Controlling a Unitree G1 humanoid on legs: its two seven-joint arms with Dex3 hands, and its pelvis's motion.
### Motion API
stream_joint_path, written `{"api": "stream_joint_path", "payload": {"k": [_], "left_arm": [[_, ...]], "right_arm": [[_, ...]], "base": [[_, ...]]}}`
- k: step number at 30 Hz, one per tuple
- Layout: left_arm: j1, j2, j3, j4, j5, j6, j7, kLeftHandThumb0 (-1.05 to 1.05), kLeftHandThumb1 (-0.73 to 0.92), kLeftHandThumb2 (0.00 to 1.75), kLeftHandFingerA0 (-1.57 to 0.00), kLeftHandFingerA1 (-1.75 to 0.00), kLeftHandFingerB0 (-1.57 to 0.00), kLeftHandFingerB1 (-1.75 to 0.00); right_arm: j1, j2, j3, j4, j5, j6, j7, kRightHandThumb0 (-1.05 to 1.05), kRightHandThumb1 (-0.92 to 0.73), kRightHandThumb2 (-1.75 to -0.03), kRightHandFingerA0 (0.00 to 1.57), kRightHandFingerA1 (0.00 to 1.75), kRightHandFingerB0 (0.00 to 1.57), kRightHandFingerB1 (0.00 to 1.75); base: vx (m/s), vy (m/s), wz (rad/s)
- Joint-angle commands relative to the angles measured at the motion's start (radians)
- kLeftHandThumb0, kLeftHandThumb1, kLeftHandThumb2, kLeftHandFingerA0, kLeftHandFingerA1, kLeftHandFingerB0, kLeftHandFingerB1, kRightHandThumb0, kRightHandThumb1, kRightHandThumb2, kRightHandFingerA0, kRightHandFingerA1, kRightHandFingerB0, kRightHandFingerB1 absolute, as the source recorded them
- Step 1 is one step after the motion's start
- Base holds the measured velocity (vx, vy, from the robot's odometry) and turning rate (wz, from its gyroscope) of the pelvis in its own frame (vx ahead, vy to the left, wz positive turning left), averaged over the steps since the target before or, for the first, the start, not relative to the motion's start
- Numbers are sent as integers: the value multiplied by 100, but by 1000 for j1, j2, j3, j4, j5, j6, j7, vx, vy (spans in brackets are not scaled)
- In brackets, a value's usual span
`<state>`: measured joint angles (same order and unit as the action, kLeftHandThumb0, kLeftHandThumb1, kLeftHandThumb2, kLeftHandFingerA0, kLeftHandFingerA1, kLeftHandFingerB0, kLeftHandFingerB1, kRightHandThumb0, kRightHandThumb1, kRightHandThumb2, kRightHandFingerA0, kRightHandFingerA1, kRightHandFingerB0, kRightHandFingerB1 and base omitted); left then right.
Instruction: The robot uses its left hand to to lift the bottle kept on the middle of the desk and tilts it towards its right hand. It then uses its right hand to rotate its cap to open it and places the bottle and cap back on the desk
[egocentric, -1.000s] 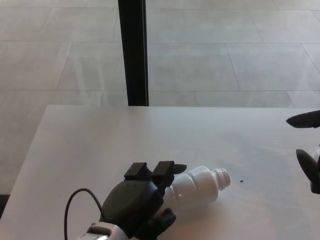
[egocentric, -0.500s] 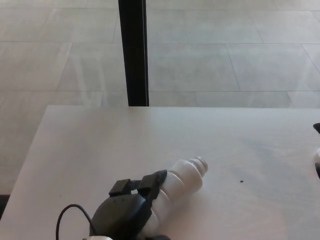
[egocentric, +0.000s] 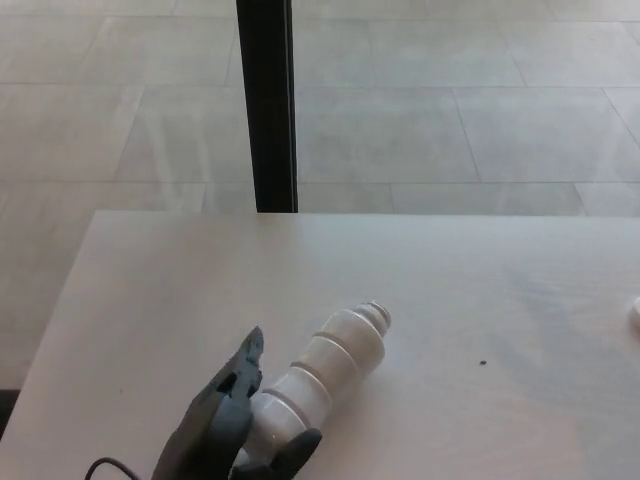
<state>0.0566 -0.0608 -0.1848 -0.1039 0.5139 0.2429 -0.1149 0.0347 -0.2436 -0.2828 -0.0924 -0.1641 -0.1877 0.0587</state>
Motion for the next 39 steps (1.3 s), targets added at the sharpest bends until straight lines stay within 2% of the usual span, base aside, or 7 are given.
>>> {"api": "stream_joint_path", "payload": {"k": [1,11,18,19,24,28,39], "left_arm": [[60,-139,341,-37,-532,6,-59,-77,74,80,0,0,0,0],[69,-99,790,-26,-963,14,-85,-105,74,106,0,-24,0,-15],[51,81,1208,231,-1236,71,-50,-94,66,110,0,-39,0,-32],[50,115,1281,280,-1266,80,-19,-93,69,112,0,-39,0,-36],[69,249,1470,549,-1269,46,-2,-97,75,116,0,-34,0,-29],[101,356,1580,790,-1270,3,-8,-93,70,111,0,-42,0,-33],[122,467,1687,1047,-1245,-47,-37,-89,83,68,0,-65,0,-61]], "right_arm": [[28,-37,-117,70,108,-74,-20,-105,-68,-116,101,139,7,49],[52,-104,-372,104,282,204,-3,-105,-92,-82,0,151,0,0],[-29,-135,-638,330,407,351,-202,-100,-92,-95,0,113,0,0],[-57,-150,-693,431,465,324,-227,-93,-92,-129,0,51,0,23],[-123,-167,-854,634,617,255,-330,-88,-90,-129,95,135,0,34],[-124,-170,-916,705,661,220,-340,-85,-87,-125,32,94,0,32],[-176,-188,-969,857,653,146,-351,-85,-86,-123,67,116,0,36]], "base": [[0,0,0],[0,0,0],[0,0,0],[0,0,0],[0,0,0],[0,0,0],[0,0,0]]}}
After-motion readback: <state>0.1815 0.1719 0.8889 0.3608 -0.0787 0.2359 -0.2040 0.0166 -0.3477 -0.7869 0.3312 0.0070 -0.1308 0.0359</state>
